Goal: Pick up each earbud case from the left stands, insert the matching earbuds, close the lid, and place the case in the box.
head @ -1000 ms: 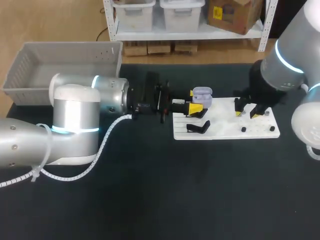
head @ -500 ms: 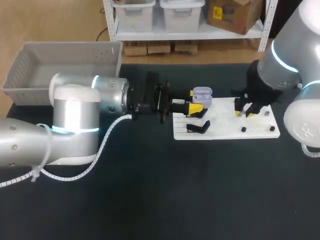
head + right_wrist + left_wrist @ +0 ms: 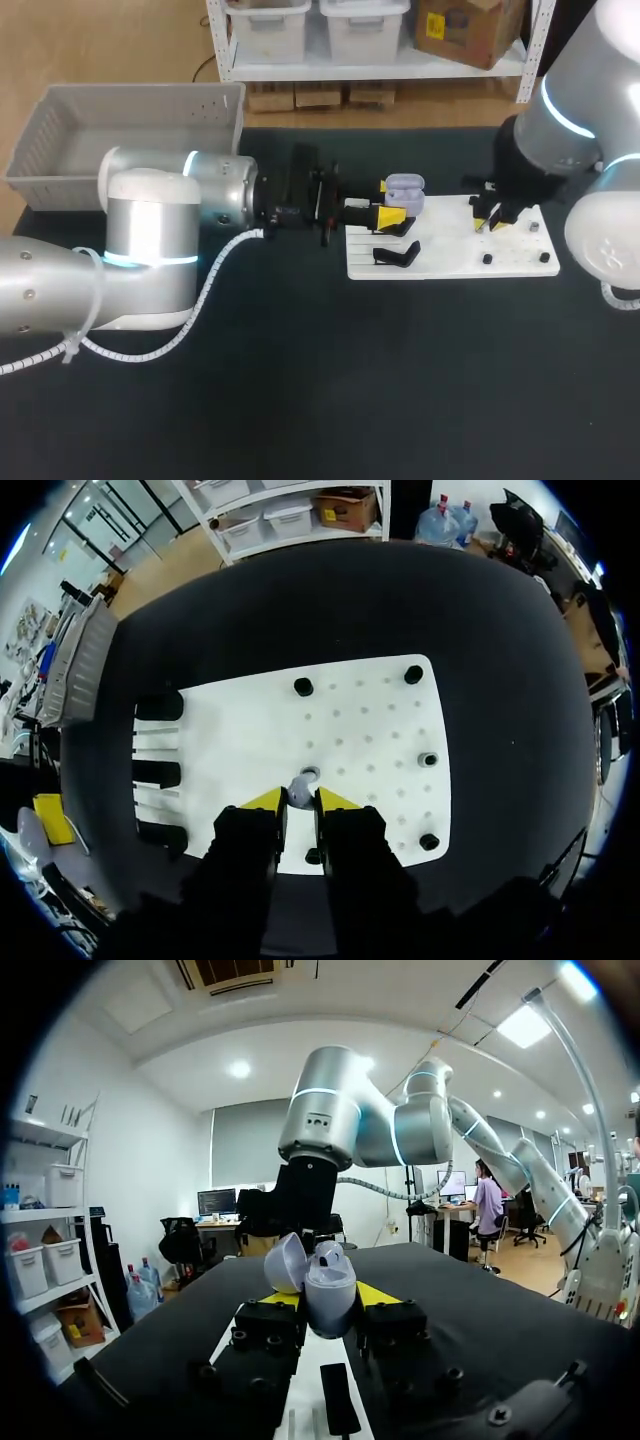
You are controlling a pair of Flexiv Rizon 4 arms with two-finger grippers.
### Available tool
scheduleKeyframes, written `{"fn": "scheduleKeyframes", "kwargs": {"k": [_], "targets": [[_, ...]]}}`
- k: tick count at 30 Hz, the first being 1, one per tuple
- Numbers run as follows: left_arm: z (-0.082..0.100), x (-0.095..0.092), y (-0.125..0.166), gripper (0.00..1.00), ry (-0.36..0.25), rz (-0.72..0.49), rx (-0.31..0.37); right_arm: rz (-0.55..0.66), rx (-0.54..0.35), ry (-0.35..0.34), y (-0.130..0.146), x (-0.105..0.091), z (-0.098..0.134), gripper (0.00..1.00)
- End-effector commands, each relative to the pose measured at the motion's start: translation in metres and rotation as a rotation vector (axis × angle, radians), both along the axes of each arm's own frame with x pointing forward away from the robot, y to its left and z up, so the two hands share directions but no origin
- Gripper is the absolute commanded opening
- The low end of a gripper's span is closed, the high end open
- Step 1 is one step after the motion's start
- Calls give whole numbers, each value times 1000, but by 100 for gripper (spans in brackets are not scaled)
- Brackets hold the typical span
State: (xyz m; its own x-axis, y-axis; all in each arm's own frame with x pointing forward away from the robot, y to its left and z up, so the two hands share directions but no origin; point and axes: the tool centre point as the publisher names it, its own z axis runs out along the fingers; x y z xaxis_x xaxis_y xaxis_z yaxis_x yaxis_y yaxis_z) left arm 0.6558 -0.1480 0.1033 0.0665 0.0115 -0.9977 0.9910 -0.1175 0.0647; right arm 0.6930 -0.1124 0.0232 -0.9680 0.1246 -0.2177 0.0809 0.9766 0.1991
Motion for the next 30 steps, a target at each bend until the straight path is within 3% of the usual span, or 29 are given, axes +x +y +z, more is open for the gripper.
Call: {"fn": "scheduleKeyframes", "kwargs": {"k": [1, 7, 18, 24, 30], "targets": [[0, -1, 0, 0, -3, 5, -2, -9, -10, -21, -3, -17, 17, 0], [0, -1, 0, 0, -3, 5, -2, -9, 21, -63, -2, -32, 52, 0], [0, -1, 0, 0, -3, 5, -2, 102, 50, -135, 28, -56, 145, 0], [0, -1, 0, 0, -3, 5, -2, 190, 53, -135, 55, -64, 166, 0], [0, -1, 0, 0, -3, 5, -2, 298, 68, -69, 84, -74, 172, 0]]}}
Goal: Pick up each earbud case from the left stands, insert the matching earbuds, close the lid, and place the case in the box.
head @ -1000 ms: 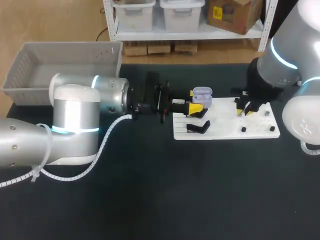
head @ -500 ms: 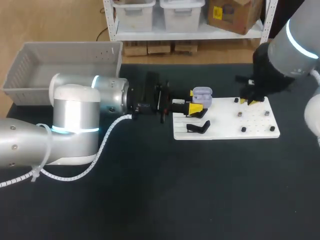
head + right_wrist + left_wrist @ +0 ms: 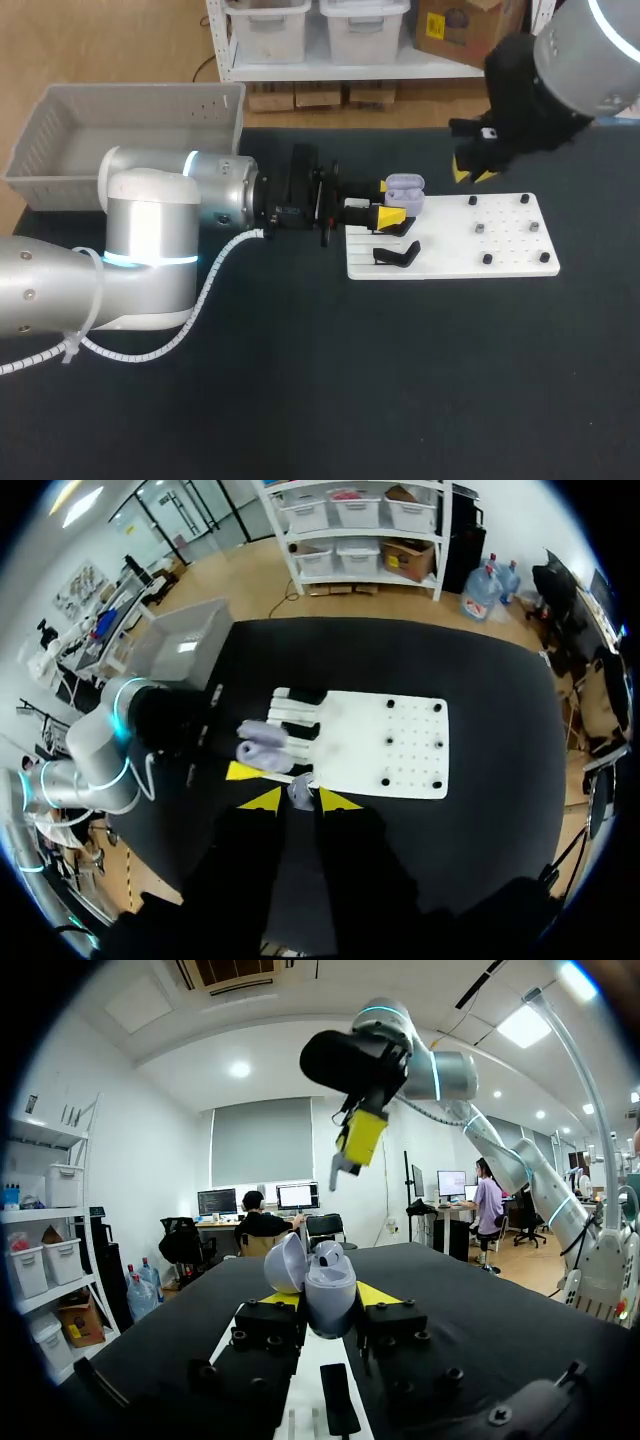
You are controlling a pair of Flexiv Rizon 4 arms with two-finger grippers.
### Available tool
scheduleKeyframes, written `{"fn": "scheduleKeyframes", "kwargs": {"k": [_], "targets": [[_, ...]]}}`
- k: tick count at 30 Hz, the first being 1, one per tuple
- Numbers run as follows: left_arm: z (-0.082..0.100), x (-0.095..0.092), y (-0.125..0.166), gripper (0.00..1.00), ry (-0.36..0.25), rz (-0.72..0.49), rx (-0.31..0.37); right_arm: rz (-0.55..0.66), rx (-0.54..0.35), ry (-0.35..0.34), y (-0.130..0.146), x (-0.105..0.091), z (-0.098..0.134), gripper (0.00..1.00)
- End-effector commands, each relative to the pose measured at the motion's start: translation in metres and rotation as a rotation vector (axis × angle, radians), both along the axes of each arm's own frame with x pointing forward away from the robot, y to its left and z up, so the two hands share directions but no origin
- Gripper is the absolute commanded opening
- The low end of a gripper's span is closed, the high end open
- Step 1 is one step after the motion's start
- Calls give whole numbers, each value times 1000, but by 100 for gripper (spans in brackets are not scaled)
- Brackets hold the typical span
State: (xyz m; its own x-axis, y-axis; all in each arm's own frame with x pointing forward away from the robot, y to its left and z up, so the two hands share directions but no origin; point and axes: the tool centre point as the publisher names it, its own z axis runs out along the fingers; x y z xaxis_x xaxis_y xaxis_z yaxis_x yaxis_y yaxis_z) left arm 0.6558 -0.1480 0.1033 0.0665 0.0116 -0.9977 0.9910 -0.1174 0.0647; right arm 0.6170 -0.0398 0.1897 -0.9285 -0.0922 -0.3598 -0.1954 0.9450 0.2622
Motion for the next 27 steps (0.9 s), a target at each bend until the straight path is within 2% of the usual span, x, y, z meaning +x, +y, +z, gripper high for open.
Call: {"fn": "scheduleKeyframes", "kwargs": {"k": [1, 18, 27], "targets": [[0, -1, 0, 0, -3, 5, -2, 61, -24, 91, 15, 2, 5, 0], [0, -1, 0, 0, -3, 5, -2, 67, -23, 95, 17, 2, 5, 0], [0, -1, 0, 0, -3, 5, -2, 191, -93, 107, 47, 12, -5, 0]]}}
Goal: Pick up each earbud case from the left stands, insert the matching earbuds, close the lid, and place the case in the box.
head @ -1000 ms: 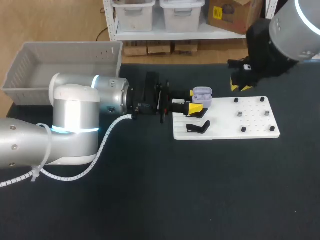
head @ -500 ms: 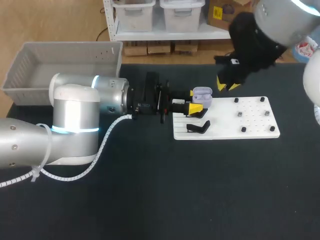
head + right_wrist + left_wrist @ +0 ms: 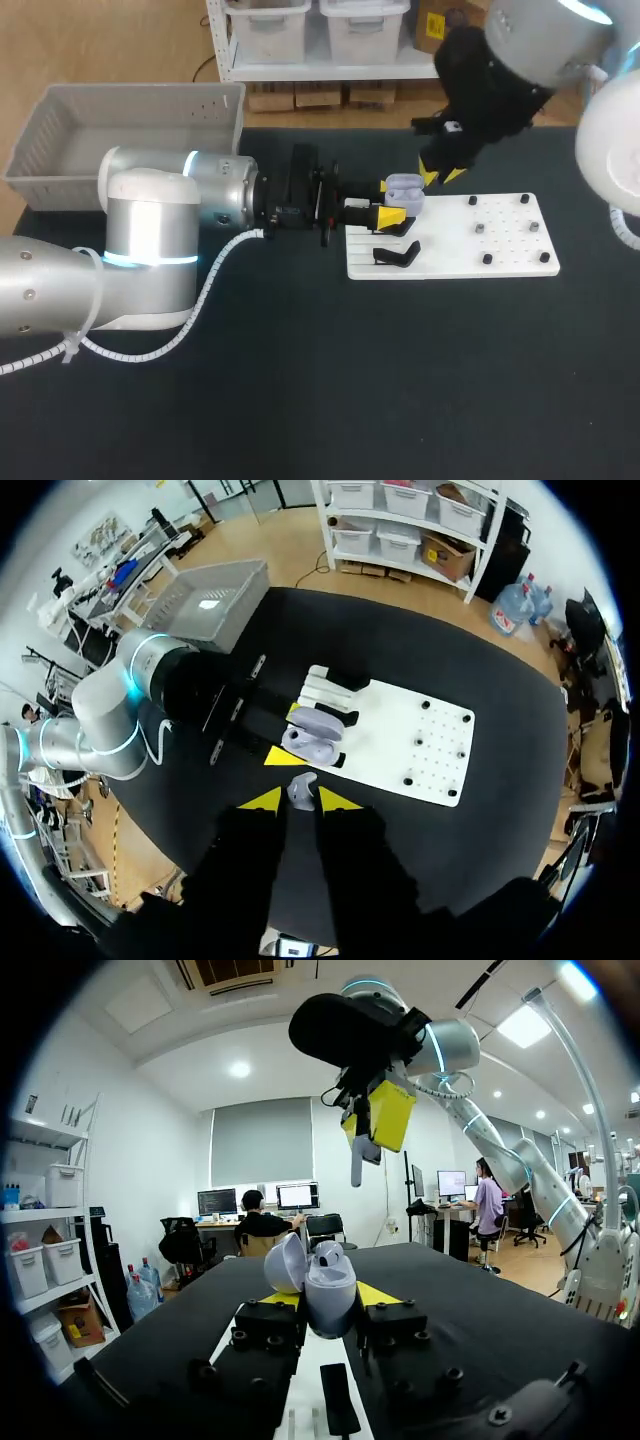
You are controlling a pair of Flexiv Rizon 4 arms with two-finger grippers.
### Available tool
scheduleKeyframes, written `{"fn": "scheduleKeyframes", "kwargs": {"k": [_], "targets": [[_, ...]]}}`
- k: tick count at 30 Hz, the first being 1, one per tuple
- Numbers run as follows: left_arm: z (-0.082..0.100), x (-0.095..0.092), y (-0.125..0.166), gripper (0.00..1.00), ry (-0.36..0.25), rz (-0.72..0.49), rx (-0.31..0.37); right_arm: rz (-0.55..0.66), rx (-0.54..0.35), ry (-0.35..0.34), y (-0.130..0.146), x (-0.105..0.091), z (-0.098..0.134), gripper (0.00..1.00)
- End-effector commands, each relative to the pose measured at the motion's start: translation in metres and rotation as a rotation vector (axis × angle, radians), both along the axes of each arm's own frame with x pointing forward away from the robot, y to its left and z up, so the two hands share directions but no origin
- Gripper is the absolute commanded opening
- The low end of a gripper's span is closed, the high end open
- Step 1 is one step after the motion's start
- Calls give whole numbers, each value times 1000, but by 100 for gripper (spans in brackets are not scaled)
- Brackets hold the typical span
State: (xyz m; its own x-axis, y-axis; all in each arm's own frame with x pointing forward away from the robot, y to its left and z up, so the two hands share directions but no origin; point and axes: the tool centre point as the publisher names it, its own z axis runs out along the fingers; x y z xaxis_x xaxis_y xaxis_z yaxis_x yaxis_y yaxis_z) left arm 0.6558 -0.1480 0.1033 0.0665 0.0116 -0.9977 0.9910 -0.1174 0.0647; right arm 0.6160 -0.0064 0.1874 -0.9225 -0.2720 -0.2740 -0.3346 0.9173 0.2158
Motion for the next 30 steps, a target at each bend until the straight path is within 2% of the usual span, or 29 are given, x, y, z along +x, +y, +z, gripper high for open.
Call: {"fn": "scheduleKeyframes", "kwargs": {"k": [1, 12, 30], "targets": [[0, -1, 0, 0, -3, 5, -2, 26, -27, 28, 15, 13, -4, 0], [0, -1, 0, 0, -3, 5, -2, 74, -50, 66, 27, 24, -21, 0], [0, -1, 0, 0, -3, 5, -2, 97, -66, 101, 27, 29, -38, 0]]}}
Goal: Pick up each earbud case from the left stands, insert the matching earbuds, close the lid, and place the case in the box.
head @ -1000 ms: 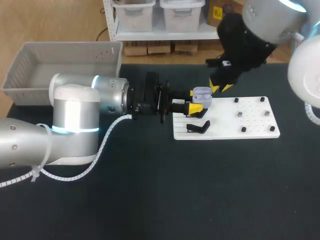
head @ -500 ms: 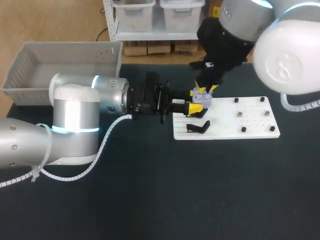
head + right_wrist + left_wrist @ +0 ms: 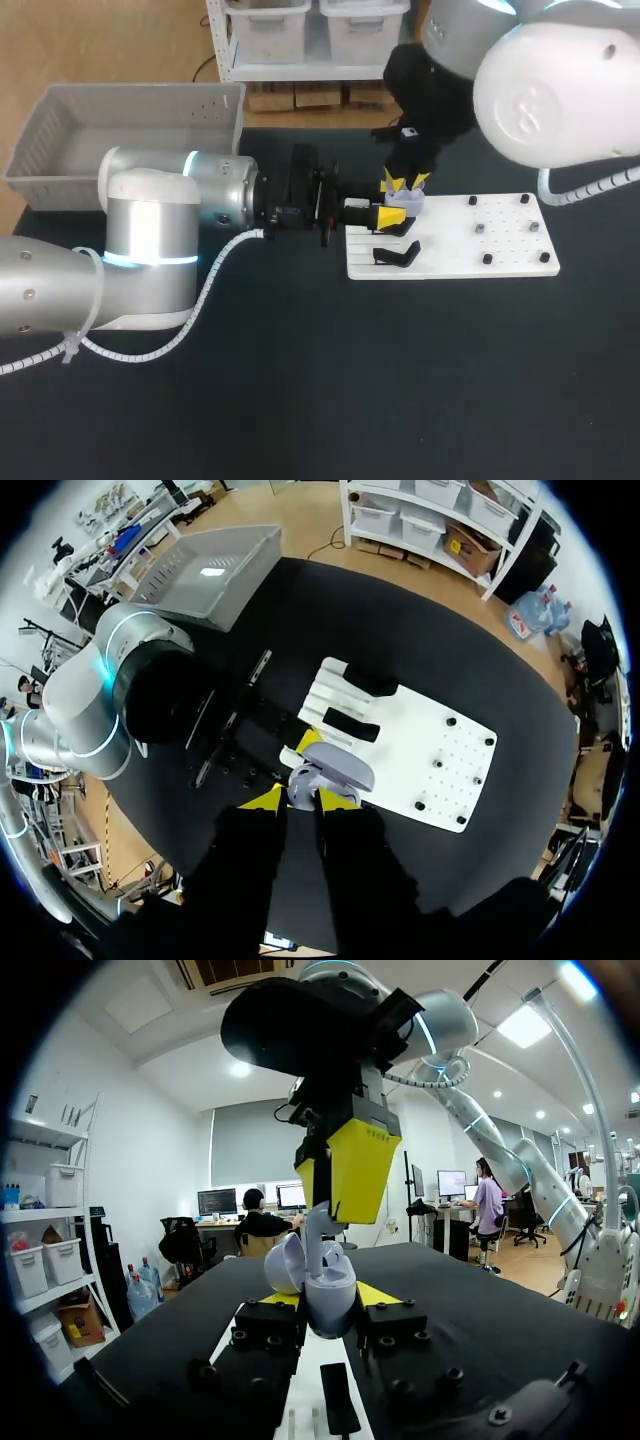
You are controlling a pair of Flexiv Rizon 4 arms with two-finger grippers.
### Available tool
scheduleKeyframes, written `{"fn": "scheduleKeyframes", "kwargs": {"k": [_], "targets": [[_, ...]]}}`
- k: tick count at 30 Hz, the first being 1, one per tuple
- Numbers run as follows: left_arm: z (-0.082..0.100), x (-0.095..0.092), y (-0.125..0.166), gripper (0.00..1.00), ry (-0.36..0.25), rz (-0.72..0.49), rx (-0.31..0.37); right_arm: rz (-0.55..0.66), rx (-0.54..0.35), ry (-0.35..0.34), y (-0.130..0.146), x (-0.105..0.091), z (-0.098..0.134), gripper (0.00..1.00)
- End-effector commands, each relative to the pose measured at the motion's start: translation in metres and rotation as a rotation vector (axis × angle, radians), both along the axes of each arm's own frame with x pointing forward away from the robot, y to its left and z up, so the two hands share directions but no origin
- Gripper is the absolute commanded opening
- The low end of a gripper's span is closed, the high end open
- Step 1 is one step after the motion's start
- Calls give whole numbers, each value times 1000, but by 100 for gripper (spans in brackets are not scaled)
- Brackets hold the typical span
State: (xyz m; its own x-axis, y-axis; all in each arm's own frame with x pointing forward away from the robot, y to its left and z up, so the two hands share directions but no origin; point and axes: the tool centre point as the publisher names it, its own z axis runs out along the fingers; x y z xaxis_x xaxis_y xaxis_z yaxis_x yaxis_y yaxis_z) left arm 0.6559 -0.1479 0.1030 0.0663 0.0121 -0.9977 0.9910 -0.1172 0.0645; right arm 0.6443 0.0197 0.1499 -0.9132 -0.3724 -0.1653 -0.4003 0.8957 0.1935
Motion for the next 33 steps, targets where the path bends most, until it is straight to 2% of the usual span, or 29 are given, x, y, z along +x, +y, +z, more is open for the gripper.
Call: {"fn": "scheduleKeyframes", "kwargs": {"k": [1, 22, 33], "targets": [[0, -1, 0, 0, -3, 5, -2, 4, -3, 6, 2, 0, 0, 0], [0, -1, 0, 0, -3, 5, -2, 9, 3, 1, 2, -7, 2, 0], [0, -1, 0, 0, -3, 5, -2, 7, 3, 21, 2, -4, -6, 0]]}}
